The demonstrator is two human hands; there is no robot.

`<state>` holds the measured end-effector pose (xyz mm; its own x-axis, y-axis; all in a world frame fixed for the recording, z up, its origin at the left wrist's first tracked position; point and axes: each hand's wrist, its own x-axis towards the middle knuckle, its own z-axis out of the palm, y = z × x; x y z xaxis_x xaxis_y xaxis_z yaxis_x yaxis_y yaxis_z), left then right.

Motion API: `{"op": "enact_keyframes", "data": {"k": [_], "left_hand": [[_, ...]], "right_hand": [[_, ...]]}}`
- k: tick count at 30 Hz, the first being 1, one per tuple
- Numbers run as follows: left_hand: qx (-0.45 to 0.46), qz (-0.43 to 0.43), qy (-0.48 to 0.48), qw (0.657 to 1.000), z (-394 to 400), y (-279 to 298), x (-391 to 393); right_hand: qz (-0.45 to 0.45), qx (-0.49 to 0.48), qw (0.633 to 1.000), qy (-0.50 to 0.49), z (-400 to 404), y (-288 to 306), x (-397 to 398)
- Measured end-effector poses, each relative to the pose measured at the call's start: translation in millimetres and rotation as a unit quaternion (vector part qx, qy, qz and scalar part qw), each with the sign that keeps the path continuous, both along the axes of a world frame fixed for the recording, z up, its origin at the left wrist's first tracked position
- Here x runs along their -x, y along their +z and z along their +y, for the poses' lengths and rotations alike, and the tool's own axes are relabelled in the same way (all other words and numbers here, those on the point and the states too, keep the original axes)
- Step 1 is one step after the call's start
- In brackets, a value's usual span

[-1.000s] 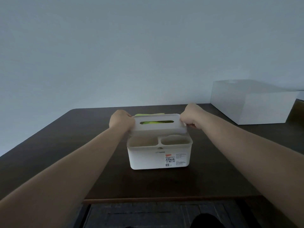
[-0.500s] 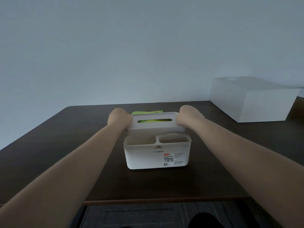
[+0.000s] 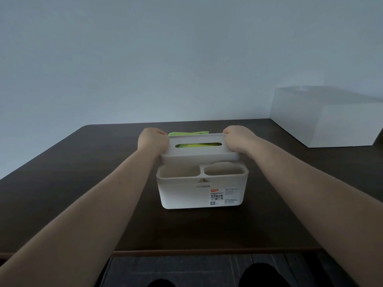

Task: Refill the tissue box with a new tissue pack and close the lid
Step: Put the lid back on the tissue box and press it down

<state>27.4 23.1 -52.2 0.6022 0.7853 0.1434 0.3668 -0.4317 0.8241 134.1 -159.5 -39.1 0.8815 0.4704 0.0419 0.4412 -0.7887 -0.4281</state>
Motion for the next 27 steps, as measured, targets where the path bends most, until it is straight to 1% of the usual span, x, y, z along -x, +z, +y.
{"op": "enact_keyframes", "data": {"k": [4, 6, 8, 11, 12, 17, 18, 20, 23, 27], "left_hand": [[0.002, -0.011, 0.012, 1.0, -4, 2, 5], [0.012, 0.005, 0.008, 1.0, -8, 3, 9], [0.053, 0.027, 0.003, 0.998, -11, 4, 13], [0.165, 0.017, -0.014, 0.986, -18, 1, 26], [0.169, 0.015, -0.024, 0.985, -20, -4, 29], [0.117, 0.038, -0.047, 0.991, -37, -23, 40], [0.1, 0.046, -0.046, 0.993, -37, -24, 41], [0.037, 0.065, -0.039, 0.996, -38, -25, 43], [-0.034, 0.074, -0.038, 0.996, -39, -24, 42], [-0.075, 0.077, -0.024, 0.994, -43, -28, 43]], "right_hand": [[-0.005, -0.01, 1.0, -0.002, 0, -1, 1], [0.007, -0.026, 1.0, -0.005, -1, -2, 4], [0.018, -0.063, 0.998, -0.026, -5, -2, 10], [0.024, -0.127, 0.991, -0.045, -17, -6, 23], [0.024, -0.136, 0.99, -0.04, -20, -10, 27], [0.042, -0.148, 0.987, -0.033, -25, -27, 36], [0.043, -0.146, 0.988, -0.036, -25, -26, 39], [0.039, -0.138, 0.989, -0.04, -26, -26, 41], [0.02, -0.128, 0.99, -0.046, -26, -28, 40], [-0.018, -0.116, 0.992, -0.047, -25, -37, 42]]}}
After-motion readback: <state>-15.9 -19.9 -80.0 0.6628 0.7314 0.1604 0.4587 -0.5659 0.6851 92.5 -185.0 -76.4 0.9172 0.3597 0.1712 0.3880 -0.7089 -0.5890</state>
